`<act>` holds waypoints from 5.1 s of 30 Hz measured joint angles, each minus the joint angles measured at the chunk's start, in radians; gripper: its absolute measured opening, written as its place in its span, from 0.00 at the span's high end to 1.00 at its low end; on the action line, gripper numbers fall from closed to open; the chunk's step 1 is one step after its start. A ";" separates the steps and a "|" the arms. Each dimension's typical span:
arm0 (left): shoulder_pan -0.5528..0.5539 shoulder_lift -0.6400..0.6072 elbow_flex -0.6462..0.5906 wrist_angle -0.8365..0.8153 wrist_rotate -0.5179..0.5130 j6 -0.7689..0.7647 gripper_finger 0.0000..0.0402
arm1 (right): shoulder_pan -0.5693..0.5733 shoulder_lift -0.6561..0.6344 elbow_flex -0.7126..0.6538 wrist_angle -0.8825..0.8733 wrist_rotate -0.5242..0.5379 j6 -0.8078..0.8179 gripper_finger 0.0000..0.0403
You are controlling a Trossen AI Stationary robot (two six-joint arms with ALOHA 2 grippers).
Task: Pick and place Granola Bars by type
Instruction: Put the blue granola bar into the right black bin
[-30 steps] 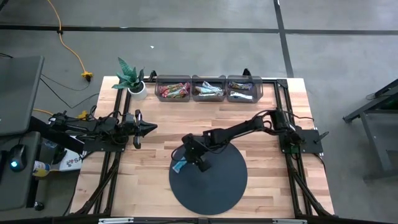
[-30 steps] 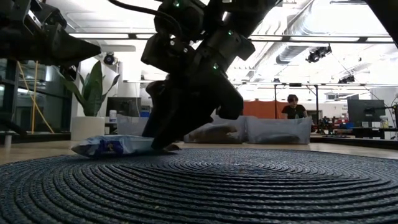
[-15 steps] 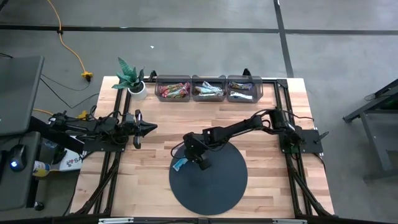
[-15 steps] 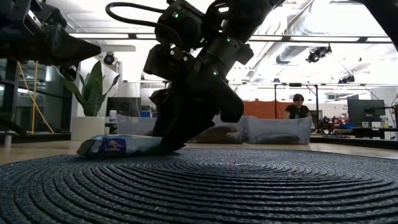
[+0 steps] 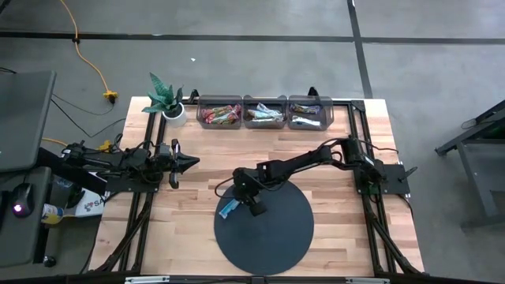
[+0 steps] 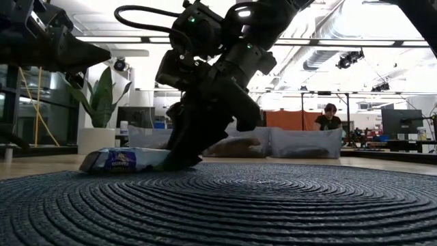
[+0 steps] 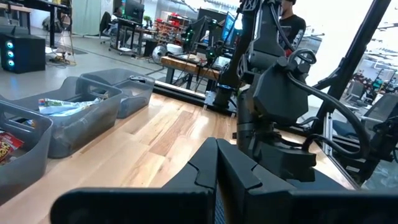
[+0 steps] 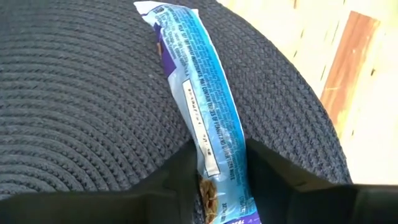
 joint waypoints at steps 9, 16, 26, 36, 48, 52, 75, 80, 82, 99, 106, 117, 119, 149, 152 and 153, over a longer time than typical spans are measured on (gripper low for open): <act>0.000 0.000 0.000 0.000 0.003 0.000 1.00 | 0.001 -0.027 -0.005 -0.009 -0.009 0.008 0.83; 0.000 0.000 0.000 0.000 0.003 0.000 1.00 | -0.006 -0.101 -0.005 0.003 -0.005 0.037 0.86; 0.000 0.000 0.000 0.000 0.004 0.000 1.00 | -0.008 -0.261 -0.005 0.034 0.102 0.190 0.86; 0.000 0.000 0.000 0.000 0.004 0.000 1.00 | -0.043 -0.525 -0.004 0.002 0.367 0.295 0.86; 0.000 0.000 0.000 0.000 0.003 0.000 1.00 | -0.215 -0.782 -0.003 -0.235 0.550 0.233 0.86; 0.000 0.000 0.000 0.000 0.003 0.000 1.00 | -0.317 -0.828 -0.002 -0.392 0.551 0.218 0.86; 0.000 0.000 0.000 0.000 0.002 0.000 1.00 | -0.824 -0.680 -0.003 -0.800 0.330 0.108 0.86; 0.000 0.000 0.000 0.000 0.002 0.000 1.00 | -0.876 -0.593 -0.003 -0.828 0.307 0.078 0.86; 0.000 0.000 0.000 0.000 0.002 0.000 1.00 | -0.890 -0.561 -0.003 -0.835 0.306 0.068 0.86; 0.000 0.000 0.000 0.000 0.000 0.000 1.00 | -0.978 -0.414 -0.003 -0.827 0.220 0.001 0.86; 0.000 0.000 0.000 0.000 0.000 0.000 1.00 | -1.036 -0.414 -0.003 -0.823 0.186 0.003 0.86; 0.000 0.000 0.000 0.000 0.000 0.000 1.00 | -1.055 -0.408 -0.003 -0.780 0.045 0.029 0.86; 0.000 0.000 0.000 0.000 0.000 0.000 1.00 | -1.054 -0.394 -0.003 -0.784 0.041 0.040 0.86; 0.000 0.000 0.000 0.000 0.001 0.000 1.00 | -1.051 -0.321 -0.003 -0.795 0.083 0.096 0.85; 0.000 0.000 0.000 0.000 0.001 0.000 1.00 | -1.051 -0.321 -0.003 -0.810 0.090 0.096 0.82; 0.000 0.000 0.000 0.000 0.001 0.000 1.00 | -1.051 -0.321 -0.003 -0.814 0.091 0.096 0.81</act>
